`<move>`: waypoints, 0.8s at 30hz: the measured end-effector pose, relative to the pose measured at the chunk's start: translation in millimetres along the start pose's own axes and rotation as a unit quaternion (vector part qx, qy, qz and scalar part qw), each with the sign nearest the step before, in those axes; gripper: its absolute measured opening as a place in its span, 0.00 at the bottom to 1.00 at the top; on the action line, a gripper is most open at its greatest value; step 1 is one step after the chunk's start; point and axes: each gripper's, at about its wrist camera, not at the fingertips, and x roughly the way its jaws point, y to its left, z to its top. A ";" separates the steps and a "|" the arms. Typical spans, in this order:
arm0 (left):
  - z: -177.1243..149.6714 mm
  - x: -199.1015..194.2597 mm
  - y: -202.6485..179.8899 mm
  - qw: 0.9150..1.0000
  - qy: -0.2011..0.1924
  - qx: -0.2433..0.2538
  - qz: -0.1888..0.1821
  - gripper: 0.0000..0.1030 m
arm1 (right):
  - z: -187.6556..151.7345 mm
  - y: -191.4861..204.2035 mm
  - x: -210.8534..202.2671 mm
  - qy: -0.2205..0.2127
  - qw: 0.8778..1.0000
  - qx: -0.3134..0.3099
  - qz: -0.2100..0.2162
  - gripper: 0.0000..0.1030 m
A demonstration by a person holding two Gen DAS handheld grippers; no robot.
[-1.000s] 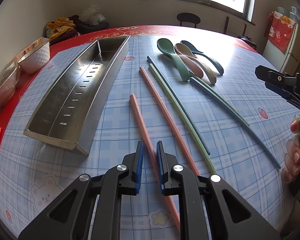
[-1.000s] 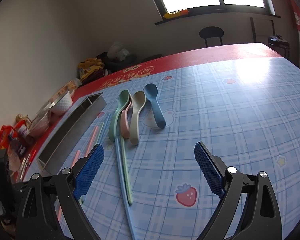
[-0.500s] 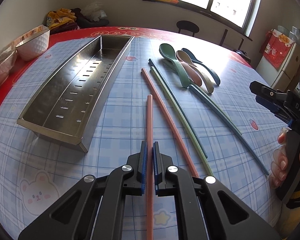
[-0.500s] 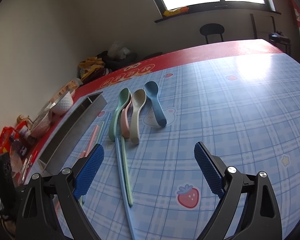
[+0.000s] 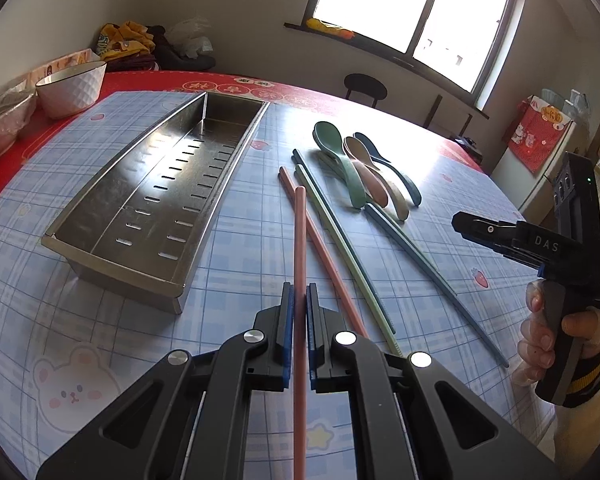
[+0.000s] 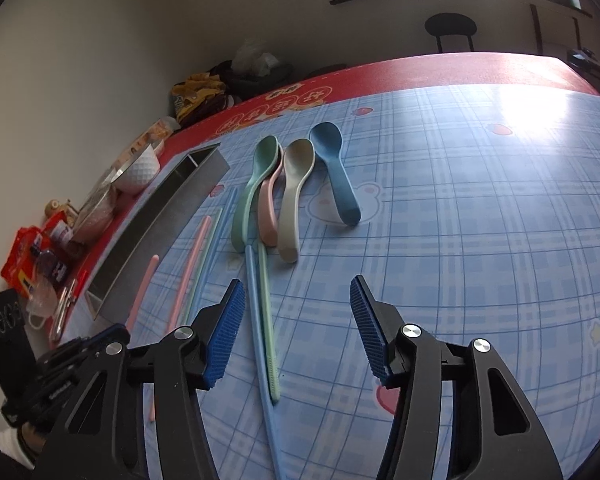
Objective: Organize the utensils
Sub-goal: 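Lift the pink chopstick with the left tool while the right tool grasps the beige spoon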
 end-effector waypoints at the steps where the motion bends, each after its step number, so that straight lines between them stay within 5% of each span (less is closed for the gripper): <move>1: -0.2 -2.3 0.3 1.000 -0.006 -0.001 -0.004 0.06 | 2.8 3.8 3.7 0.012 1.000 -0.005 0.000 0.47; 7: -0.1 -8.7 4.9 1.000 -0.020 -0.014 -0.019 0.06 | 32.0 12.3 27.7 0.021 1.000 0.000 -0.011 0.30; 24: -0.6 -15.2 8.4 0.999 -0.037 -0.019 -0.022 0.06 | 61.4 -2.5 89.9 0.049 0.994 0.094 -0.022 0.21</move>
